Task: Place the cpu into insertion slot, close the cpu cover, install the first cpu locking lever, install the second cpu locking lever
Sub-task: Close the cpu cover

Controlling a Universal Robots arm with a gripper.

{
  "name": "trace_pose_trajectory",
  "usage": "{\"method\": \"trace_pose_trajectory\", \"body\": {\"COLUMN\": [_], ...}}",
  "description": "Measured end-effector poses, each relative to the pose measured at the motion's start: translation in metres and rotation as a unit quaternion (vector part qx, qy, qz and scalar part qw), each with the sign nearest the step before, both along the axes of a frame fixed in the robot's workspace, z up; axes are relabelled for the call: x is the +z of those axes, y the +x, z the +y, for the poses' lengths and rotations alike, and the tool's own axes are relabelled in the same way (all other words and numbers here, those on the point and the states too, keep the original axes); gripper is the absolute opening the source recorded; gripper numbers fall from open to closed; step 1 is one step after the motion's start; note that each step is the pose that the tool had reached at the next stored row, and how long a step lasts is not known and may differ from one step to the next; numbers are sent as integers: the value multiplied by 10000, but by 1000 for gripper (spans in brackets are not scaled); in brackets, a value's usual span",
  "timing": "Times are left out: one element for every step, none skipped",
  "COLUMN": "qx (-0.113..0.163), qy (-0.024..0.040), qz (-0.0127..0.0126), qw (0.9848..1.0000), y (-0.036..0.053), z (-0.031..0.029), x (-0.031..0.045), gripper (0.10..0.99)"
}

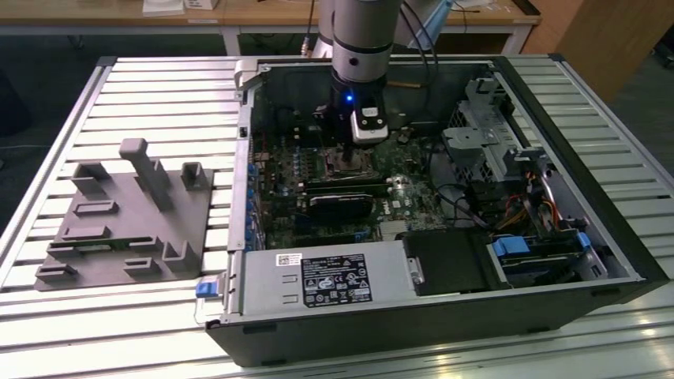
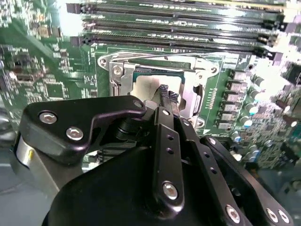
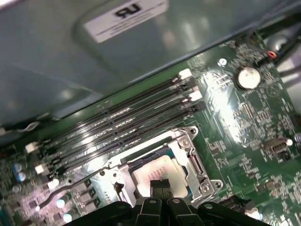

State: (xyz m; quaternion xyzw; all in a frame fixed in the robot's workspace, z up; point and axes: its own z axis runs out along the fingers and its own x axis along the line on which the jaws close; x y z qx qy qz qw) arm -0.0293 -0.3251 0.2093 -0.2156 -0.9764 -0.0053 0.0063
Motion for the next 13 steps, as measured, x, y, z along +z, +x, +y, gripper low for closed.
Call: {"method": "trace_pose_trajectory", "body": {"qx": [78,154,226,297,362,428,497,567,640,719,805,891,978], "qy": [5,10,13,15,16,16,15,15,16,16,16,18,19], "qz": [-2,-6,-16,-36,-59,-81,-103,-125,-141,-153,-164,-169,-171], "qw": [10000,9999,9997,9996,9993,9990,9987,9983,9978,9973,9966,9959,9951], "y": [0,0,0,0,0,0,0,0,0,0,0,1,0], "z": [0,0,0,0,0,0,0,0,0,0,0,0,0], "x": [0,-1,-2,-3,-4,-5,-6,-7,-8,-8,-9,-10,-11], "gripper": [106,106,106,106,106,106,106,106,106,106,106,106,106]}}
